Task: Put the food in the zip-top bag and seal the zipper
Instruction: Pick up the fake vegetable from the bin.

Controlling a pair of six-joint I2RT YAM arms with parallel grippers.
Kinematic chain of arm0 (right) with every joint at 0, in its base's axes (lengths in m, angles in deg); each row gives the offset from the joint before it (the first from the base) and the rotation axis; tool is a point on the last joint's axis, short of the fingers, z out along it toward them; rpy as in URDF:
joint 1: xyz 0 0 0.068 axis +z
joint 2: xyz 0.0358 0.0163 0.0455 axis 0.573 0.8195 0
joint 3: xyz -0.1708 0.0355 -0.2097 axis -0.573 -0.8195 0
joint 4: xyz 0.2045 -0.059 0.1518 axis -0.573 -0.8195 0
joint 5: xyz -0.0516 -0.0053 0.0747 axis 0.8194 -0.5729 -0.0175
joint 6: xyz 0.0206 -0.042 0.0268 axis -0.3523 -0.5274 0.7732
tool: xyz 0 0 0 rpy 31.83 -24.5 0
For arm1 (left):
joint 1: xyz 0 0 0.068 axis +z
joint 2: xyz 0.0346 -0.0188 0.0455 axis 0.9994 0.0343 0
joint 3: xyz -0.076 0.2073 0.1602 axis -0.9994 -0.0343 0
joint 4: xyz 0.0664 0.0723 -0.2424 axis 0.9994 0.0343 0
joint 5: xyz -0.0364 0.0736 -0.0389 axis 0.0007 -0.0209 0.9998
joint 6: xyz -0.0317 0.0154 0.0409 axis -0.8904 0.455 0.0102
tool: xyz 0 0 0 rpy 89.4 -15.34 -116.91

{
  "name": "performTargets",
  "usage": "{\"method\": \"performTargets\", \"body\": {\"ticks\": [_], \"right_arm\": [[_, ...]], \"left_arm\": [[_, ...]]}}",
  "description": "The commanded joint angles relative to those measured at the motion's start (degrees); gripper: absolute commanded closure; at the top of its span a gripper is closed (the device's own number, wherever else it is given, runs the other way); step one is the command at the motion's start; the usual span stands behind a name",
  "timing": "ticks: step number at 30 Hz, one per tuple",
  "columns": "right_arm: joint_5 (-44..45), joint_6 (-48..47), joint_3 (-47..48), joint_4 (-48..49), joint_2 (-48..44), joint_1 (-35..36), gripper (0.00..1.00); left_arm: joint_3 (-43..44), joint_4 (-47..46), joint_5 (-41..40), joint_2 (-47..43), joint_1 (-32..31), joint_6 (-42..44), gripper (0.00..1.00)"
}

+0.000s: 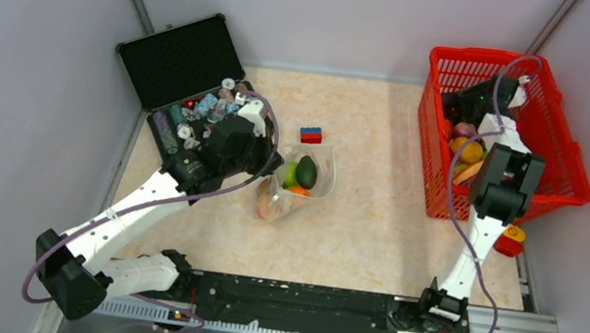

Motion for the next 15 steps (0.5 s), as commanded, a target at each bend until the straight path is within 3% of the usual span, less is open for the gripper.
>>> {"method": "performTargets", "body": {"ticks": [1,5,8,10,15], "right_arm": [[-4.91,3.01,-6.26,11.58,0.54,0.41,0.48],[-4.68,3.41,-7.41,12.70,-1.00,0.32,0.56],[-6.15,2.75,-7.30,13.87,-2.32,0.26,0.73],[-9.12,3.04,-8.82,17.10,-3.98,-0.16,0.92],[-11.17,2.87,-13.33,21.13,-10.62,-1.13,0.95]], "left_arm": [[1.79,-0.62,-0.41,-0.22,0.36,-0.53,1.00],[1.71,-0.11,-0.85,-0.68,0.35,-0.36,1.00],[1.54,-0.08,-0.93,-0.80,0.35,-0.40,1.00],[1.49,-0.08,-0.80,-0.94,0.35,-0.51,1.00],[1.14,0.00,-0.50,-1.61,0.37,-0.61,1.00]]}}
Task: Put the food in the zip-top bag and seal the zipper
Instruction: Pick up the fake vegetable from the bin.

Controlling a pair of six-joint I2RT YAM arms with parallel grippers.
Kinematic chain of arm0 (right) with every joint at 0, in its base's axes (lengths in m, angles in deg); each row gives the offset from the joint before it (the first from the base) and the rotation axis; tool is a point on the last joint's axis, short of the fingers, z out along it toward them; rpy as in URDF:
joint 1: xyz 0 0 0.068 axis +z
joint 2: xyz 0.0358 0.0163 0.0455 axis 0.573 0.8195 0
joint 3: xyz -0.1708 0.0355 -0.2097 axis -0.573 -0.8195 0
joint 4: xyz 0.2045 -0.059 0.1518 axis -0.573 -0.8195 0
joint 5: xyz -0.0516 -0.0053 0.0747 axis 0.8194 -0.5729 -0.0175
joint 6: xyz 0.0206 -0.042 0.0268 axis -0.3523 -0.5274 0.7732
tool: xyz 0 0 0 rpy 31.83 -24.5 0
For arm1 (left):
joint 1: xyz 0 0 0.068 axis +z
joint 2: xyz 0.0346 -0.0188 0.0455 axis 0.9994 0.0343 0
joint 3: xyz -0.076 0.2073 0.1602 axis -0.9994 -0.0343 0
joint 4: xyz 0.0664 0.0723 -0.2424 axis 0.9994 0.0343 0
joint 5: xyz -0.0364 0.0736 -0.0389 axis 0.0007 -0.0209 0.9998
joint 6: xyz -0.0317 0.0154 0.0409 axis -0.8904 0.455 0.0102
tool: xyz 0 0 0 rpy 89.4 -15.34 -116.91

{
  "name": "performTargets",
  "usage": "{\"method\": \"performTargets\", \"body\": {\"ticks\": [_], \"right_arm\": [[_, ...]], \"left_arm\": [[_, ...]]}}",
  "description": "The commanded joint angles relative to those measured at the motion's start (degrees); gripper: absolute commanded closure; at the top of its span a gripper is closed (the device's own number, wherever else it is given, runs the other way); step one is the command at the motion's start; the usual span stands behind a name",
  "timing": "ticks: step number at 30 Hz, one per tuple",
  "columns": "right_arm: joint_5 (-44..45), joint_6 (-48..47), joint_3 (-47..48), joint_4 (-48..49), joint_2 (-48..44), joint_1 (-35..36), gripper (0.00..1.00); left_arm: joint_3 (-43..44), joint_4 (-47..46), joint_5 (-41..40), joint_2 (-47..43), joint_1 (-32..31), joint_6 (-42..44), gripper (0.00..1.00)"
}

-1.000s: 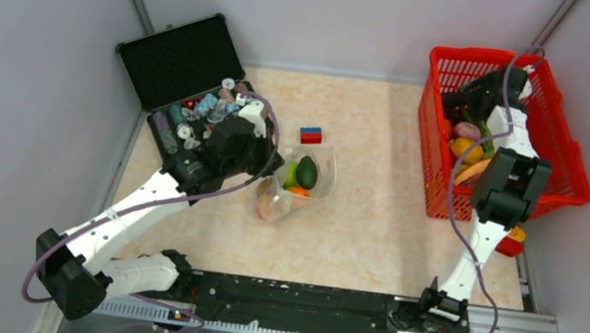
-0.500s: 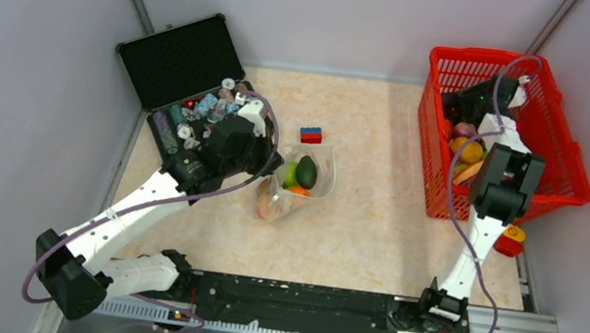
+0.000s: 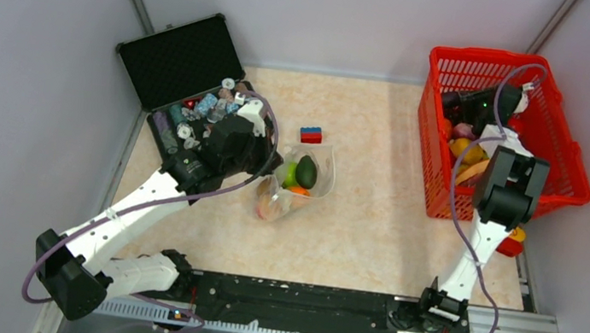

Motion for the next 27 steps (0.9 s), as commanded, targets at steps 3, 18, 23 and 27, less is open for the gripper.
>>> {"method": "performTargets", "body": {"ticks": [3,18,23,27], "right_arm": [[-4.59,-2.31,-5.91,6.03,-13.36,-0.06,0.95],[0.95,-16.47,-24.73,12.92,-36.05,-0.13,0.96],[1.68,-18.78,-31.61,20.50,-44.65,-0.10,1.00],[1.92,-20.49,-34.38,21.90,-50.18,-0.15,1.00]], "left_arm": [[0.66,-0.40,-0.22,-2.12,0.17,-0.60,1.00],[-0.56,-1.26,2.38,-4.45,0.21,-1.13,1.00],[-0.85,-1.43,3.32,-4.56,0.23,-1.44,1.00],[-1.24,-1.63,3.64,-4.64,0.19,-1.65,1.00]]}}
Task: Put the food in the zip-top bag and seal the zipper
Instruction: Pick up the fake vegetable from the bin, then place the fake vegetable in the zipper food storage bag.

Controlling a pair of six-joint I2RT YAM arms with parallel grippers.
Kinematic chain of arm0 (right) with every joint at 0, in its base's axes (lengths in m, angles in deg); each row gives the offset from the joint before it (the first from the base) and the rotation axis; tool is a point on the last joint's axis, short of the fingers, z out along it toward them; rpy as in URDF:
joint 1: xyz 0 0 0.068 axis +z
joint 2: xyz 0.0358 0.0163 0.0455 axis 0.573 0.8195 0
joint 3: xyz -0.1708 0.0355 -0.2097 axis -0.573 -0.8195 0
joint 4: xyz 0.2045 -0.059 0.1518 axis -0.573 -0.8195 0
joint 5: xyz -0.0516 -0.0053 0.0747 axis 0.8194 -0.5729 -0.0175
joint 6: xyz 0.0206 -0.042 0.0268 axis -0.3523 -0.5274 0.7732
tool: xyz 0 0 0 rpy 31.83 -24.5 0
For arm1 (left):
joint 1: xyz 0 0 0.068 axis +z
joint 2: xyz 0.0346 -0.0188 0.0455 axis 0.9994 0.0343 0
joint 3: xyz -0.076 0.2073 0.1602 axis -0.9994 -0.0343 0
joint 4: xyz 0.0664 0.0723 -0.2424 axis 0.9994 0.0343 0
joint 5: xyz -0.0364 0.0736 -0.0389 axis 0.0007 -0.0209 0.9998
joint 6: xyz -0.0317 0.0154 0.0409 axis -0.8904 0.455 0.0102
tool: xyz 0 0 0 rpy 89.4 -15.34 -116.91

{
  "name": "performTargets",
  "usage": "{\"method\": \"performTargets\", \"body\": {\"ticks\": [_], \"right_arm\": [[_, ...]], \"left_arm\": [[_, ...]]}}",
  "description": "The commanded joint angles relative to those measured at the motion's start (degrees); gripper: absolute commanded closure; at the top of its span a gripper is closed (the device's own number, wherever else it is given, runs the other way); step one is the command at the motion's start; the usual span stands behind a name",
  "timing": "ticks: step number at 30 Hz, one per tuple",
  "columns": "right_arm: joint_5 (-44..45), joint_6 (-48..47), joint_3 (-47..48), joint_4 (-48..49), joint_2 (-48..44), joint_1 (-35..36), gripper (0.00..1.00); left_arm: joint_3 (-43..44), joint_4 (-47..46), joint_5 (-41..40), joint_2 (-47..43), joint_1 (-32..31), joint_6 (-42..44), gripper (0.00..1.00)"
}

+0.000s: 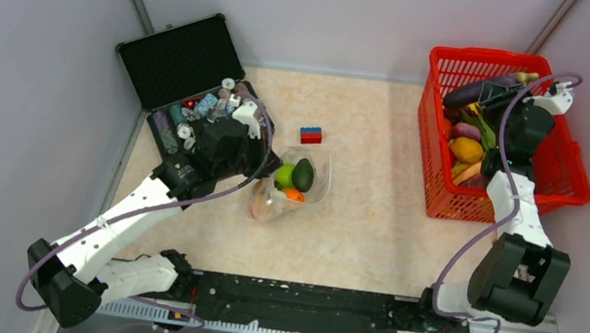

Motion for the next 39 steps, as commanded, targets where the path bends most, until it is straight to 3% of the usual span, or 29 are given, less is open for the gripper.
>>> {"method": "performTargets", "body": {"ticks": [1,7,17,19,23,32,39], "right_arm": [[1.59,-3.84,-2.00,8.22,-8.20,0.33,1.00],[3.95,-5.08,-5.69,8.69,-15.91,0.33,1.00],[-24.54,0.72,-10.24,9.54,-24.11,1.26,1.00],[-26.55,0.18,-11.33,8.10,-25.90,3.15,1.00],[-27.32,-1.46,-13.88,5.13,-29.02,8.02,1.00],[-24.82,4.34,-21.47,5.79,-34.36,20.33,1.00],[-8.77,0.46,-26.58,5.70,-36.77,38.51,1.00]], "left_arm": [[-0.54,-2.21,1.05,-1.37,0.22,-0.40,1.00],[-1.09,-2.49,0.71,-1.85,0.22,-0.23,1.00],[-0.72,-3.69,1.67,-0.56,0.16,-0.72,1.00],[-0.46,-3.61,1.82,-0.14,0.11,-0.70,1.00],[-0.55,-3.84,2.04,0.15,0.18,-1.16,1.00],[-0.57,-4.32,2.79,1.07,0.20,-0.93,1.00],[-0.26,-4.42,3.56,1.74,0.21,-0.97,1.00]]}}
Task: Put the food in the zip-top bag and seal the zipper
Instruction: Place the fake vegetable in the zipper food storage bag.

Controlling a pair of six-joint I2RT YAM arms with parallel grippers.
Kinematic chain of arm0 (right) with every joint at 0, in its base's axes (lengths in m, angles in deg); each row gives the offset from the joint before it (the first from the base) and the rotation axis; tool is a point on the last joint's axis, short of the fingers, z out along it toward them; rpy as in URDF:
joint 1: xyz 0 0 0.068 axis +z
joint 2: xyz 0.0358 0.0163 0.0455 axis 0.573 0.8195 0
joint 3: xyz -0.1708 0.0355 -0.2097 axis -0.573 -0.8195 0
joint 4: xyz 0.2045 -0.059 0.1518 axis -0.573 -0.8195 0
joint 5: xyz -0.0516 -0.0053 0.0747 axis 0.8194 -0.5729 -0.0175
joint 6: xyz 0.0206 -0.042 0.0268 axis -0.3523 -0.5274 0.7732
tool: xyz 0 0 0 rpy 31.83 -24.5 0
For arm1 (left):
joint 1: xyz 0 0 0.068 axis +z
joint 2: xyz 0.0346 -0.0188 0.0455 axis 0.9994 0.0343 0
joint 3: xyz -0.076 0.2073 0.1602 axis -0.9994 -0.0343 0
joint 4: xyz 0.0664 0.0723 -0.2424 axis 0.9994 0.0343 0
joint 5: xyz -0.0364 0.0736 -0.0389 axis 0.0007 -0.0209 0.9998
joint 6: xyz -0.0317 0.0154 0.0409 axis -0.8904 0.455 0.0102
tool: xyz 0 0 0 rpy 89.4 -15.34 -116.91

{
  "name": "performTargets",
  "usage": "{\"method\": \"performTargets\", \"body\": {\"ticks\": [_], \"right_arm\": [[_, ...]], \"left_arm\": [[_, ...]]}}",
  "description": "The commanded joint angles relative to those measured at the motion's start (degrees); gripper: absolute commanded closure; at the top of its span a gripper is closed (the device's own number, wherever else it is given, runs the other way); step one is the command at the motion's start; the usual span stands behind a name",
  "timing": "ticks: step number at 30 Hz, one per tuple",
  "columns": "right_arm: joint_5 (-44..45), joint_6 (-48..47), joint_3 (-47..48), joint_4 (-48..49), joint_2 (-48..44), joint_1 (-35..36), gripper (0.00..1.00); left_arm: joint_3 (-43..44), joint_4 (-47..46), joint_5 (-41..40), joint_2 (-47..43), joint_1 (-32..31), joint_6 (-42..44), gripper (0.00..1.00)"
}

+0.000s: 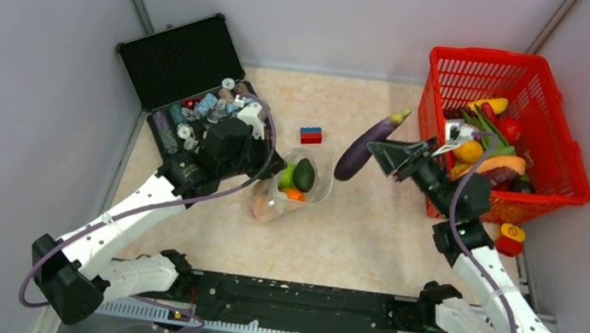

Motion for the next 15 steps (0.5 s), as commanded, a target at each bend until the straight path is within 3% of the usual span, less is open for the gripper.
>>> {"method": "performTargets", "body": {"ticks": [1,8,15], "right_arm": [[12.91,-2.96,-2.71,3.12,-1.81,10.85,1.00],[27.51,-6.38,-5.39,10.13,3.11,25.82,1.00],[38.30,-12.22,-3.56,14.48,11.02,32.53,1.00]], "left_arm": [[0.51,-2.49,1.18,0.49,0.22,-0.68,1.00],[0.67,-2.37,1.15,0.14,0.17,-0.91,1.00],[0.42,-1.97,1.28,-0.43,0.14,-1.00,1.00]]}}
